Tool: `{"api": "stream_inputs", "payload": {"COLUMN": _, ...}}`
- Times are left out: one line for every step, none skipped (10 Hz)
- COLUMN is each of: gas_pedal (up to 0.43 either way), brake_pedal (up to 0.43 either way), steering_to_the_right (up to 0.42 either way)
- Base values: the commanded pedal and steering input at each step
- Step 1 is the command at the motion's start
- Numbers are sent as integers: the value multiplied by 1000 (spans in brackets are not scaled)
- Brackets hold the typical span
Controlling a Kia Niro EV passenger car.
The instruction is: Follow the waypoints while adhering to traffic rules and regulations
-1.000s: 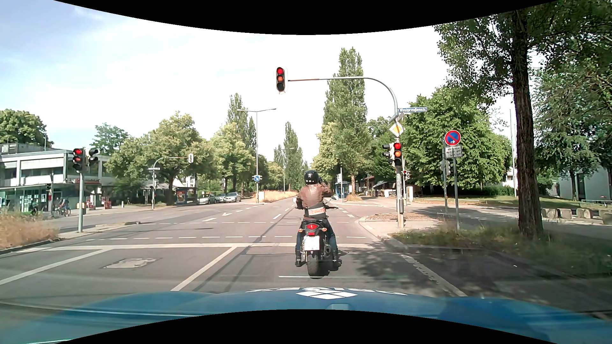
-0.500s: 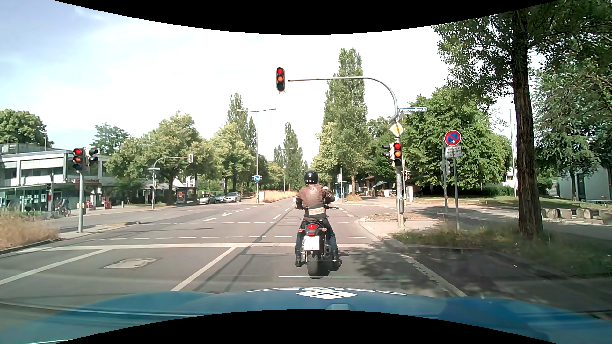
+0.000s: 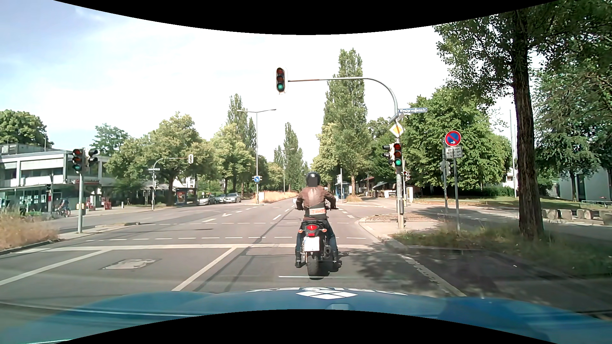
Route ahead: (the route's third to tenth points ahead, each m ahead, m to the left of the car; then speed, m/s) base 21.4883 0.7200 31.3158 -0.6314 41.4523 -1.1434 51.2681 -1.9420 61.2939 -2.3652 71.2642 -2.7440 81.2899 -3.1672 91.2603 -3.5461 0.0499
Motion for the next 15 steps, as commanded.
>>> {"api": "stream_inputs", "payload": {"gas_pedal": 0, "brake_pedal": 0, "steering_to_the_right": -1}}
{"api": "stream_inputs", "payload": {"gas_pedal": 0, "brake_pedal": 0, "steering_to_the_right": -1}}
{"api": "stream_inputs", "payload": {"gas_pedal": 0, "brake_pedal": 0, "steering_to_the_right": -1}}
{"api": "stream_inputs", "payload": {"gas_pedal": 0, "brake_pedal": 0, "steering_to_the_right": -1}}
{"api": "stream_inputs", "payload": {"gas_pedal": 0, "brake_pedal": 0, "steering_to_the_right": -1}}
{"api": "stream_inputs", "payload": {"gas_pedal": 0, "brake_pedal": 0, "steering_to_the_right": -1}}
{"api": "stream_inputs", "payload": {"gas_pedal": 0, "brake_pedal": 0, "steering_to_the_right": -1}}
{"api": "stream_inputs", "payload": {"gas_pedal": 0, "brake_pedal": 0, "steering_to_the_right": -1}}
{"api": "stream_inputs", "payload": {"gas_pedal": 0, "brake_pedal": 0, "steering_to_the_right": -1}}
{"api": "stream_inputs", "payload": {"gas_pedal": 0, "brake_pedal": 0, "steering_to_the_right": -2}}
{"api": "stream_inputs", "payload": {"gas_pedal": 0, "brake_pedal": 0, "steering_to_the_right": -1}}
{"api": "stream_inputs", "payload": {"gas_pedal": 0, "brake_pedal": 0, "steering_to_the_right": -1}}
{"api": "stream_inputs", "payload": {"gas_pedal": 0, "brake_pedal": 0, "steering_to_the_right": -1}}
{"api": "stream_inputs", "payload": {"gas_pedal": 0, "brake_pedal": 0, "steering_to_the_right": -1}}
{"api": "stream_inputs", "payload": {"gas_pedal": 0, "brake_pedal": 0, "steering_to_the_right": -1}}
